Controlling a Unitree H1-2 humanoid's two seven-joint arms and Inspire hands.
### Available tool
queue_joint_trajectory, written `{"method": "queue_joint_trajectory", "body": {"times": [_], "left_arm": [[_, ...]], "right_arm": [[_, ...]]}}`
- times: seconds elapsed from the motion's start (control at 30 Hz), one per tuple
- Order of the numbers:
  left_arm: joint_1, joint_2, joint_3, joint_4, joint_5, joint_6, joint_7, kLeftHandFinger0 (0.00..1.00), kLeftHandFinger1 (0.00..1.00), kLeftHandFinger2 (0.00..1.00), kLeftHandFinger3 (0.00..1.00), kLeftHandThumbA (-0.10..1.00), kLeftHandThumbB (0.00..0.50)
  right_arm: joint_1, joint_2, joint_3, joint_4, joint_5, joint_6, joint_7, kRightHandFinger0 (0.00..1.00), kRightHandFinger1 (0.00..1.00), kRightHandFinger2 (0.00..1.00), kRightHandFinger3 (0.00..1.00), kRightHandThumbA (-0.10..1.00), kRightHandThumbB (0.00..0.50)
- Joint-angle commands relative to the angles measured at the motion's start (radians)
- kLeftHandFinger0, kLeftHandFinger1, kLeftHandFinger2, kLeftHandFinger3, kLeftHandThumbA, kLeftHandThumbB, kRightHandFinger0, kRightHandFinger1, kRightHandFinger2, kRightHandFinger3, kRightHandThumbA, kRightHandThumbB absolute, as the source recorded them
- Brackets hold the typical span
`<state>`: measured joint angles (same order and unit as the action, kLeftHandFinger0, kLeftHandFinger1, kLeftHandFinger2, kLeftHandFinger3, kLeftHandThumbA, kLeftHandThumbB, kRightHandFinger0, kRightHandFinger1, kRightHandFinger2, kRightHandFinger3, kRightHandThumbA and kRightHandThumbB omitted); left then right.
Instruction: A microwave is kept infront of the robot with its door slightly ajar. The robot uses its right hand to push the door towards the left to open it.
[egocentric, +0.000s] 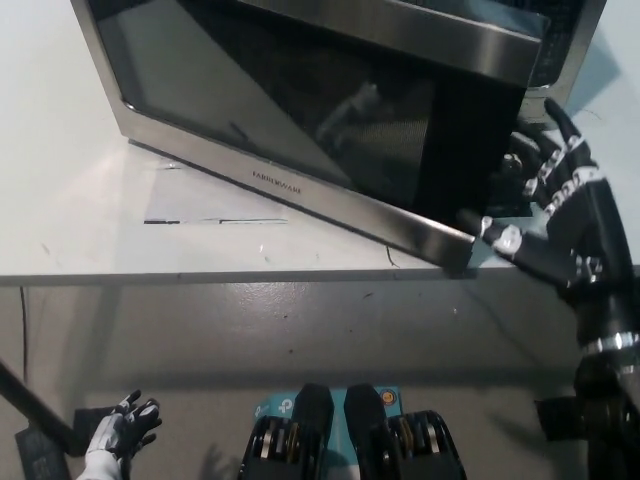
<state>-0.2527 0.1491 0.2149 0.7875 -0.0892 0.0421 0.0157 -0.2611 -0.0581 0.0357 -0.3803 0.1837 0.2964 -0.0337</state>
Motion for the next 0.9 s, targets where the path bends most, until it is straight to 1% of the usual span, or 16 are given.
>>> {"method": "queue_joint_trajectory", "body": {"times": [0.0, 0.03, 0.07, 0.13, 0.2, 0.23, 0.3, 0.47, 0.5, 0.6, 0.63, 0.67, 0.7, 0.77, 0.83, 0.87], "left_arm": [[-0.001, 0.016, -0.001, -0.030, -0.009, -0.004, 0.001, 0.97, 0.83, 0.93, 0.97, 0.39, 0.123], [-0.001, 0.015, -0.002, -0.029, -0.006, -0.006, 0.005, 0.98, 0.83, 0.92, 0.96, 0.38, 0.132], [0.000, 0.015, -0.002, -0.031, -0.006, -0.003, 0.006, 0.97, 0.83, 0.92, 0.96, 0.38, 0.138], [-0.003, 0.017, -0.005, -0.021, -0.003, -0.015, 0.003, 0.95, 0.84, 0.91, 0.96, 0.39, 0.136], [-0.004, 0.017, -0.005, -0.018, -0.006, -0.018, -0.001, 0.95, 0.84, 0.91, 0.96, 0.40, 0.134], [0.003, 0.015, -0.003, -0.038, -0.008, -0.005, 0.000, 0.95, 0.83, 0.92, 0.96, 0.40, 0.131], [0.000, 0.017, -0.005, -0.032, -0.005, -0.003, 0.002, 0.95, 0.84, 0.93, 0.97, 0.39, 0.124], [-0.006, 0.018, -0.009, -0.028, 0.001, -0.006, 0.002, 0.97, 0.84, 0.92, 0.98, 0.40, 0.126], [-0.007, 0.015, -0.003, -0.026, -0.006, -0.007, 0.006, 0.92, 0.82, 0.91, 0.96, 0.38, 0.149], [-0.008, 0.014, -0.002, -0.019, -0.008, -0.019, 0.004, 0.89, 0.81, 0.90, 0.96, 0.38, 0.147], [-0.011, 0.015, -0.002, -0.015, -0.006, -0.015, 0.007, 0.91, 0.82, 0.90, 0.97, 0.39, 0.150], [-0.012, 0.015, -0.003, -0.013, -0.005, -0.014, 0.008, 0.91, 0.82, 0.90, 0.97, 0.39, 0.150], [-0.013, 0.015, -0.005, -0.012, 0.001, -0.008, 0.016, 0.91, 0.81, 0.90, 0.97, 0.39, 0.161], [-0.010, 0.016, -0.007, -0.019, 0.003, -0.007, 0.014, 0.89, 0.79, 0.89, 0.95, 0.40, 0.161], [-0.010, 0.014, -0.004, -0.024, -0.001, 0.000, 0.016, 0.91, 0.80, 0.88, 0.95, 0.39, 0.154], [-0.010, 0.014, -0.004, -0.022, 0.000, -0.002, 0.016, 0.92, 0.81, 0.88, 0.94, 0.39, 0.156]], "right_arm": [[0.036, 0.029, 0.059, -0.048, 0.047, 0.034, 0.068, 0.66, 0.87, 0.90, 1.00, 1.00, 0.180], [0.053, 0.039, 0.069, -0.057, 0.044, 0.029, 0.064, 0.64, 0.85, 0.89, 1.00, 1.00, 0.185], [0.063, 0.044, 0.077, -0.060, 0.035, 0.022, 0.061, 0.62, 0.84, 0.88, 1.00, 1.00, 0.174], [0.082, 0.050, 0.091, -0.059, 0.025, -0.003, 0.062, 0.61, 0.82, 0.87, 1.00, 1.00, 0.177], [0.092, 0.052, 0.097, -0.060, 0.023, -0.011, 0.062, 0.61, 0.82, 0.87, 1.00, 1.00, 0.178], [0.100, 0.055, 0.100, -0.062, 0.028, -0.016, 0.063, 0.62, 0.83, 0.87, 1.00, 1.00, 0.179], [0.121, 0.067, 0.105, -0.071, 0.038, -0.012, 0.057, 0.64, 0.83, 0.87, 1.00, 1.00, 0.200], [0.145, 0.081, 0.114, -0.091, 0.028, 0.000, 0.048, 0.65, 0.83, 0.87, 1.00, 1.00, 0.197], [0.151, 0.086, 0.115, -0.094, 0.031, -0.001, 0.047, 0.64, 0.82, 0.87, 1.00, 1.00, 0.194], [0.155, 0.092, 0.112, -0.092, 0.035, -0.004, 0.045, 0.64, 0.82, 0.87, 1.00, 1.00, 0.200], [0.157, 0.097, 0.112, -0.096, 0.035, -0.001, 0.043, 0.64, 0.82, 0.87, 0.99, 1.00, 0.200], [0.158, 0.099, 0.112, -0.098, 0.035, 0.001, 0.042, 0.64, 0.82, 0.87, 0.99, 1.00, 0.200], [0.160, 0.102, 0.113, -0.099, 0.035, 0.000, 0.043, 0.64, 0.82, 0.87, 1.00, 1.00, 0.194], [0.165, 0.107, 0.118, -0.105, 0.035, 0.001, 0.044, 0.64, 0.82, 0.87, 1.00, 1.00, 0.185], [0.173, 0.108, 0.128, -0.112, 0.026, 0.001, 0.047, 0.66, 0.83, 0.88, 1.00, 1.00, 0.174], [0.181, 0.112, 0.135, -0.114, 0.026, -0.002, 0.049, 0.65, 0.82, 0.87, 1.00, 1.00, 0.184]]}}
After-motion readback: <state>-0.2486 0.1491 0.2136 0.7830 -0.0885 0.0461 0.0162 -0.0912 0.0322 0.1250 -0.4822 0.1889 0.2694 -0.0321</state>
